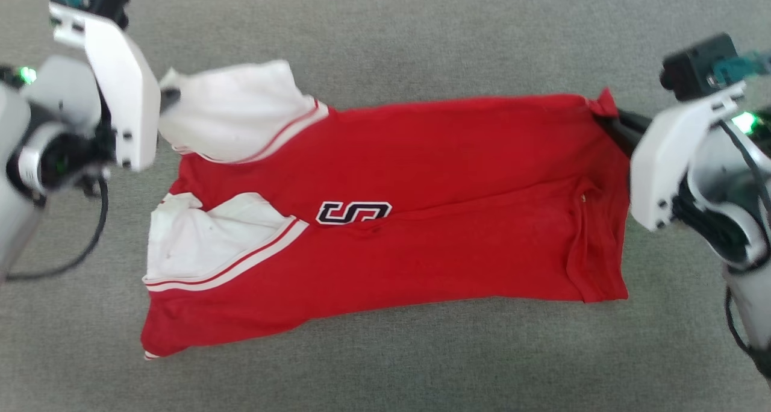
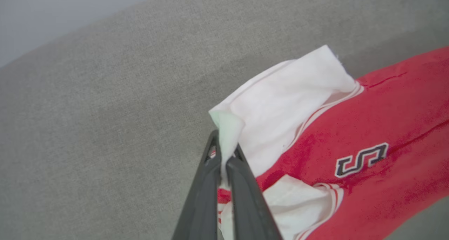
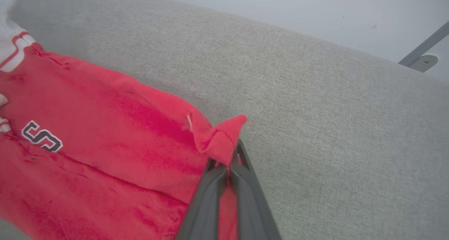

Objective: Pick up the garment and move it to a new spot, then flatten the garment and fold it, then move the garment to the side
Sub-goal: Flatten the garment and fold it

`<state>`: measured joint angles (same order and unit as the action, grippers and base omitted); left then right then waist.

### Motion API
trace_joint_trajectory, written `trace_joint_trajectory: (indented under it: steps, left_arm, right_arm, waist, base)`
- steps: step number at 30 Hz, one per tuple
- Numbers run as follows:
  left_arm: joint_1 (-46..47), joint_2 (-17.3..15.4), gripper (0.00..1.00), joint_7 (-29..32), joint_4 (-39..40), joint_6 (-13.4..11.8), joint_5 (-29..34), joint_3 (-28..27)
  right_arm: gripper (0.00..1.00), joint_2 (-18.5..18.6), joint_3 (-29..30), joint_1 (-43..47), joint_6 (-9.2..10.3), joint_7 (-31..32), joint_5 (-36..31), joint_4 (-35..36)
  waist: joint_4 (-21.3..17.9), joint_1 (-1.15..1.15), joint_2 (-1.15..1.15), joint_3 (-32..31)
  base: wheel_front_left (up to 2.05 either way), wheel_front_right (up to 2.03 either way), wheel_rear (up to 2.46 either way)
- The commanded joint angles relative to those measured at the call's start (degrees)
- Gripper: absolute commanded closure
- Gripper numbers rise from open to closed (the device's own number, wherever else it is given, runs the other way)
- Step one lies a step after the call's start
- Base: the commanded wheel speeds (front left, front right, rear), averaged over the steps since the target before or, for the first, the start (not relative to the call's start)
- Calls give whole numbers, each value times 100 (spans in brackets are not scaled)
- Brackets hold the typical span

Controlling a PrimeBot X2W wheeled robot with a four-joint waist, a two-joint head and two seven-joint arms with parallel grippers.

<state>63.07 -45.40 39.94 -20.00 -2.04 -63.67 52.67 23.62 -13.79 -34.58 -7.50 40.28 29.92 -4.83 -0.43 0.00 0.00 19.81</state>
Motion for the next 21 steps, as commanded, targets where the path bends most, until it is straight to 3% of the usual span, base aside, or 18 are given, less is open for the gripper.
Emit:
trace_joint_trajectory:
  steps: [1, 8, 9, 12, 16, 17, 18, 19, 20, 21]
  left_arm:
    - [-191, -93, 100, 43, 235, -122, -49, -2]
    - [-1180, -856, 100, 192, 1977, -1056, -324, 14]
    - [-1475, -1046, 100, 210, 2385, -1290, -392, 73]
    - [-1896, -1170, 100, 118, 2722, -1519, -524, 150]
    - [-2274, -1050, 100, -81, 2647, -1530, -650, 237]
    - [-2342, -999, 100, -130, 2568, -1492, -665, 266]
    - [-2375, -933, 100, -190, 2458, -1453, -655, 284]
    - [-2375, -933, 100, -190, 2458, -1453, -655, 284]
    - [-2405, -868, 100, -263, 2326, -1436, -671, 278]
    - [-2438, -812, 100, -314, 2204, -1390, -679, 288]
  right_arm:
    - [100, 43, 57, 175, 2, 19, -18, 133]
    - [100, 237, 386, 1089, 2, 174, 31, 918]
    - [100, 228, 475, 1359, 2, 280, 67, 1012]
    - [100, 164, 601, 1656, 2, 353, 74, 1071]
    - [100, 35, 563, 1850, 2, 396, 48, 901]
    - [86, 8, 551, 1849, 2, 387, 23, 834]
    - [55, -32, 539, 1837, 2, 372, -3, 760]
    - [55, -32, 539, 1837, 2, 372, -3, 760]
    - [0, -73, 531, 1822, 2, 359, -8, 686]
    - [0, -83, 511, 1799, 2, 350, -25, 631]
  waist:
    - [42, 0, 0, -49]
    - [113, 0, 0, -125]
    - [118, 0, 0, -124]
    - [129, 0, 0, -104]
    - [115, 0, 0, -96]
    - [107, 0, 0, -101]
    - [104, 0, 0, -112]
    - [104, 0, 0, -112]
    - [102, 0, 0, -120]
    - [103, 0, 0, -131]
  base:
    - [0, 0, 0]
    - [0, 0, 0]
    - [0, 0, 0]
    - [0, 0, 0]
    - [0, 0, 0]
    - [0, 0, 0]
    - [0, 0, 0]
    - [0, 0, 0]
    - [0, 0, 0]
    - [0, 0, 0]
